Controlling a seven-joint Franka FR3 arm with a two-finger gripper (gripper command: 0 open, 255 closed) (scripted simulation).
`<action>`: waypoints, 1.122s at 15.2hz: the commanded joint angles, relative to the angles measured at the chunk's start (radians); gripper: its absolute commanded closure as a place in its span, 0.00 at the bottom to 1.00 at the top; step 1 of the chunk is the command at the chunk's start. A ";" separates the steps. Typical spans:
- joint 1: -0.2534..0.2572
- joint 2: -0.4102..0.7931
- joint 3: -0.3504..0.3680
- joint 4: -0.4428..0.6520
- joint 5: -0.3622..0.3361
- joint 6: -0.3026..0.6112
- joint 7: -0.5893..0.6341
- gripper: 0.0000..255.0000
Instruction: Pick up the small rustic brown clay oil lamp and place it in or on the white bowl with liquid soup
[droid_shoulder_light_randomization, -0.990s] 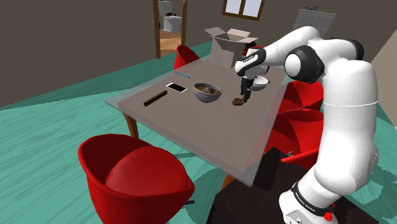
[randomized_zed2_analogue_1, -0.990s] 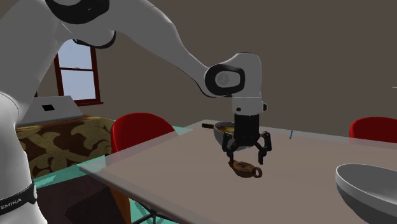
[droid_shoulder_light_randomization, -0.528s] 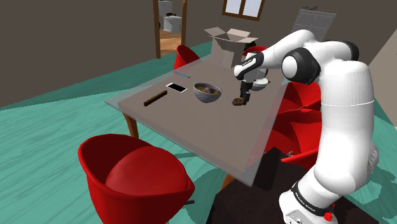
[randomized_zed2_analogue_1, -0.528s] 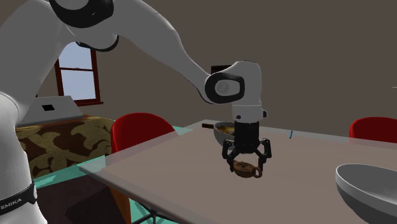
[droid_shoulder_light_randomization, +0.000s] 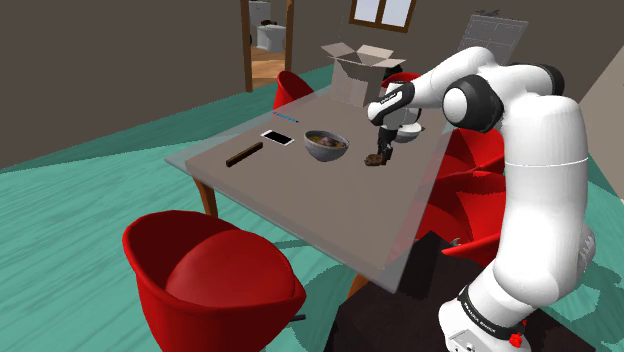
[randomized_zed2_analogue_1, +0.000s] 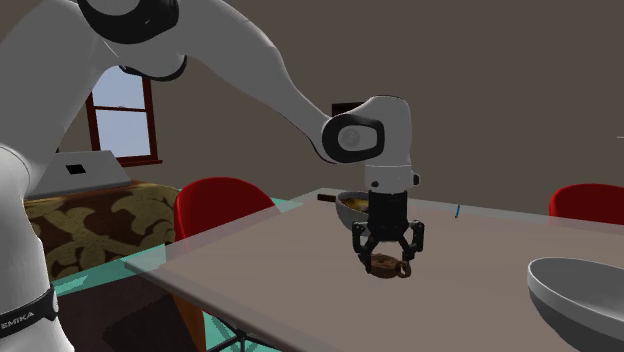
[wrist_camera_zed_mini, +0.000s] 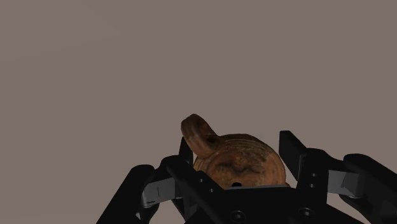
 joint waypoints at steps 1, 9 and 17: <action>0.000 0.000 0.000 0.000 0.000 0.000 0.000 1.00; 0.005 -0.023 -0.007 0.008 -0.011 -0.030 0.005 1.00; 0.017 -0.079 -0.024 0.038 -0.038 -0.112 0.017 1.00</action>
